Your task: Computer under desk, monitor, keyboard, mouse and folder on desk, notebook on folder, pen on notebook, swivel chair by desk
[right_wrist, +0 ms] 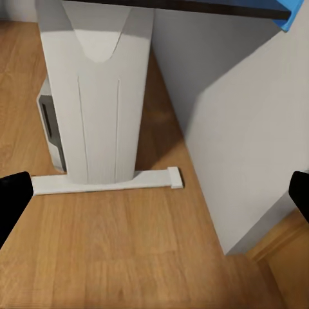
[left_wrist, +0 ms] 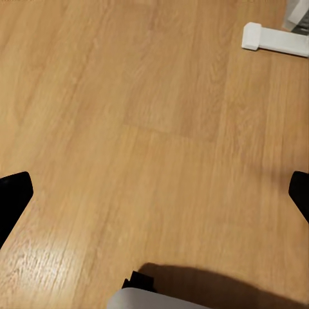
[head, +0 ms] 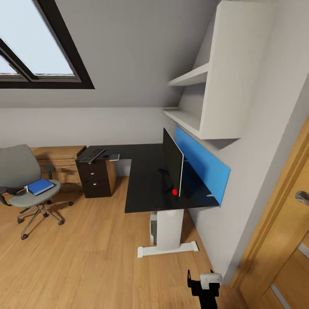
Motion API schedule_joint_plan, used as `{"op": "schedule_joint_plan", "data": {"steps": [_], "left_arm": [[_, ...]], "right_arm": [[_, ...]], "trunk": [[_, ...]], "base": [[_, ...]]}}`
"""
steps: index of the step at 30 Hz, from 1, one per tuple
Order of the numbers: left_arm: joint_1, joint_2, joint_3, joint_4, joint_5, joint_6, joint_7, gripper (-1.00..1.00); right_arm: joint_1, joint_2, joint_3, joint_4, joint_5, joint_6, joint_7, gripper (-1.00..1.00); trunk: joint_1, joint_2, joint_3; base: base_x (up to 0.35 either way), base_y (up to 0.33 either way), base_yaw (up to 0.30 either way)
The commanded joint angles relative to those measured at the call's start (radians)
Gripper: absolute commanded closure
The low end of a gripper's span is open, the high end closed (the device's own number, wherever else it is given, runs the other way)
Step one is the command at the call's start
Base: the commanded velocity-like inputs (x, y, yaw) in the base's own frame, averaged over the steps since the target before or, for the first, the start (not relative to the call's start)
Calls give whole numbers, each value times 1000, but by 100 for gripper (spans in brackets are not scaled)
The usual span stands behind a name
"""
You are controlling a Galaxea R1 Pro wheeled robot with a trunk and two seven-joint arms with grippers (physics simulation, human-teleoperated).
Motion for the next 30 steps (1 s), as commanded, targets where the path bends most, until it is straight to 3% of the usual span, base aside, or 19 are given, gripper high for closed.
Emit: {"op": "schedule_joint_plan", "data": {"steps": [1,15,30], "left_arm": [[-1,0,-2,0,1,-3,3,-100],[-1,0,-2,0,2,0,3,-100],[-1,2,4,0,4,-4,3,-100]], "right_arm": [[-1,1,8,4,2,0,-10,-100],[-1,19,7,26,2,4,3,-100],[-1,17,2,39,0,4,0,-100]], "trunk": [[0,-2,-2],[0,-2,-2],[0,-2,-2]], "base": [[-5,-3,0],[187,-68,0],[17,-10,0]]}}
